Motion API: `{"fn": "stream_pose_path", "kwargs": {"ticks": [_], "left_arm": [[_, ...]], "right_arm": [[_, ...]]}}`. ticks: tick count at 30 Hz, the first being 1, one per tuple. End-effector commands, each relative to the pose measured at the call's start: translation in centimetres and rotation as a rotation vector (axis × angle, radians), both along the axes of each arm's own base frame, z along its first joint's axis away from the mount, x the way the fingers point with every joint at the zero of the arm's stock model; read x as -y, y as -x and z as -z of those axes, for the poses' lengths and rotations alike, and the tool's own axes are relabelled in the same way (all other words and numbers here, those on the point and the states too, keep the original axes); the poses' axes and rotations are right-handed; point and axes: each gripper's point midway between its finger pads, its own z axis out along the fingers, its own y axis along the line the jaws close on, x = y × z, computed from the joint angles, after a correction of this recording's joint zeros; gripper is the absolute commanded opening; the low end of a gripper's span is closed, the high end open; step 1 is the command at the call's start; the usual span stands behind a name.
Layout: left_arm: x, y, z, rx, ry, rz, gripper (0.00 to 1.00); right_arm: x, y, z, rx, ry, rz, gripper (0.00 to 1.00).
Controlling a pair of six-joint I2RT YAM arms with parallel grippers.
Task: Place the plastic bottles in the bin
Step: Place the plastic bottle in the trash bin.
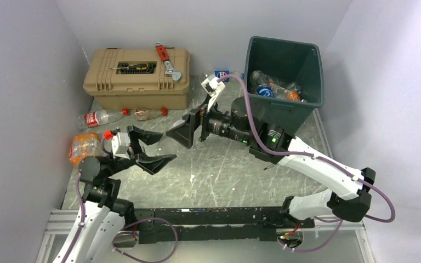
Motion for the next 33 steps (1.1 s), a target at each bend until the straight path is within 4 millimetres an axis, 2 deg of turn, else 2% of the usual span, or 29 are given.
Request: {"fn": "stream_pose_path", "kwargs": {"ticks": [1,3,6,11,12,13,14,16,20,22,24,27,29,30,31,33], "left_arm": [[0.1,0.7,-0.7,0.056,0.004,0.003,0.00],[0.1,0.7,-0.6,0.054,0.006,0.002,0.00],[0.2,0.6,-0.6,0.049,0.010,-0.007,0.00],[0.0,0.2,-0.8,0.027,0.030,-0.029,0.00],[0.1,0.2,-0.8,0.023,0.035,-0.028,0.00],[0.1,0.2,-0.9,0.022,0.039,-0.027,0.00],[0.0,0.2,-0.9,0.020,0.044,-0.028,0.00],[0.0,0.2,-1.0,0.017,0.046,-0.031,0.00],[0.0,0.2,-0.9,0.012,0.048,-0.032,0.00],[0.0,0.2,-1.0,0.012,0.049,-0.032,0.00],[0.0,0.3,-0.9,0.012,0.048,-0.029,0.00],[0.0,0.3,-0.9,0.008,0.047,-0.031,0.00],[-0.1,0.1,-0.8,-0.002,0.046,-0.043,0.02],[-0.2,-0.1,-0.7,-0.015,0.042,-0.051,0.09],[-0.2,-0.2,-0.8,-0.028,0.038,-0.062,0.24],[-0.6,-0.9,-0.6,-0.074,0.030,-0.105,0.63]], "right_arm": [[-0.8,0.8,-3.4,0.075,-0.057,-0.006,1.00],[-1.2,0.9,-3.0,0.076,-0.052,0.000,0.98],[-1.2,0.8,-2.6,0.067,-0.060,0.011,0.88],[-1.0,0.5,-1.5,0.046,-0.080,0.036,0.62],[-1.0,0.4,-1.1,0.041,-0.076,0.038,0.61],[-1.1,0.4,-1.0,0.037,-0.073,0.036,0.68],[-1.2,0.4,-0.8,0.032,-0.067,0.037,0.82],[-1.3,0.4,-0.4,0.023,-0.063,0.038,0.91],[-1.6,0.4,0.3,0.013,-0.050,0.035,0.93],[-1.5,0.0,0.8,0.007,-0.041,0.059,0.92],[-1.4,0.0,0.9,0.006,-0.045,0.064,0.80],[-1.3,0.1,0.7,0.012,-0.063,0.060,0.49],[-1.1,0.2,0.4,0.020,-0.073,0.060,0.35],[-1.0,0.2,0.3,0.023,-0.075,0.060,0.30],[-0.9,0.2,0.2,0.027,-0.077,0.062,0.28],[-0.2,0.3,-0.6,0.042,-0.088,0.070,0.23]]}}
